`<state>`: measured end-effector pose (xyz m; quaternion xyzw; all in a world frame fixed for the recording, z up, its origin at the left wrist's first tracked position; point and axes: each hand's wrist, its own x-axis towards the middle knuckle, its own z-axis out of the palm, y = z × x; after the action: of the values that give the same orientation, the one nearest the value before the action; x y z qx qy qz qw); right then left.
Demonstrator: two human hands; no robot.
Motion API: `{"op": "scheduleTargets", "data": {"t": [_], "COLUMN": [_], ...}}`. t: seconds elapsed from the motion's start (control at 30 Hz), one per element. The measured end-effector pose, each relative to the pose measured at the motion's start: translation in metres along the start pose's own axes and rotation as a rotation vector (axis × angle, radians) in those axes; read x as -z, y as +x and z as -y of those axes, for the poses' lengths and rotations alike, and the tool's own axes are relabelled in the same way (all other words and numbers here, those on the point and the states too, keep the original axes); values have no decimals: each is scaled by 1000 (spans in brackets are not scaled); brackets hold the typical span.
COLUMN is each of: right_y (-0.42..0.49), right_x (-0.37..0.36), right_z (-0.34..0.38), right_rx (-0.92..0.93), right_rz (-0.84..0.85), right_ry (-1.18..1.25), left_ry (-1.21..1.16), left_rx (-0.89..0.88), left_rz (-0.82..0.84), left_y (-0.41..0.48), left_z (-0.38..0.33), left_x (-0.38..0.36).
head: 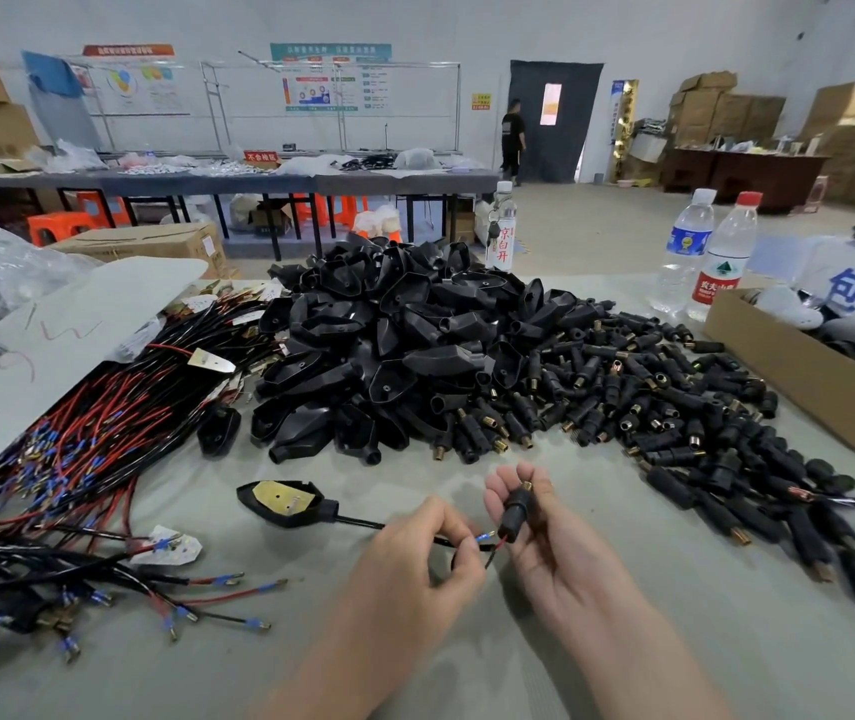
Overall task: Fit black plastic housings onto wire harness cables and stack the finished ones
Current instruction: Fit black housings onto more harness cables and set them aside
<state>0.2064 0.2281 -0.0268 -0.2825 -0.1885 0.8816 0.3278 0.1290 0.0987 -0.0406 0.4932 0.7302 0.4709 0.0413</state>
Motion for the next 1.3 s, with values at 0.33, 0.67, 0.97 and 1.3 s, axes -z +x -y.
{"op": "scheduleTargets", "data": {"t": [0.33, 0.67, 0.97, 1.3], "right_y": [-2, -9, -12, -10], "right_x": [-4, -6, -7, -5], "right_z": [-9, -14, -11, -12], "right_rx": [10, 16, -1, -14], "right_rz": [-76, -38, 53, -9], "right_ry": [51, 66, 119, 198], "left_ry": [5, -73, -187, -73], "left_rx": [-107, 2, 89, -28], "left_rz": [21, -137, -208, -165], "left_y": [-3, 2, 7, 4], "left_z": [-7, -2, 0, -3], "left_x": [-8, -9, -4, -1]}}
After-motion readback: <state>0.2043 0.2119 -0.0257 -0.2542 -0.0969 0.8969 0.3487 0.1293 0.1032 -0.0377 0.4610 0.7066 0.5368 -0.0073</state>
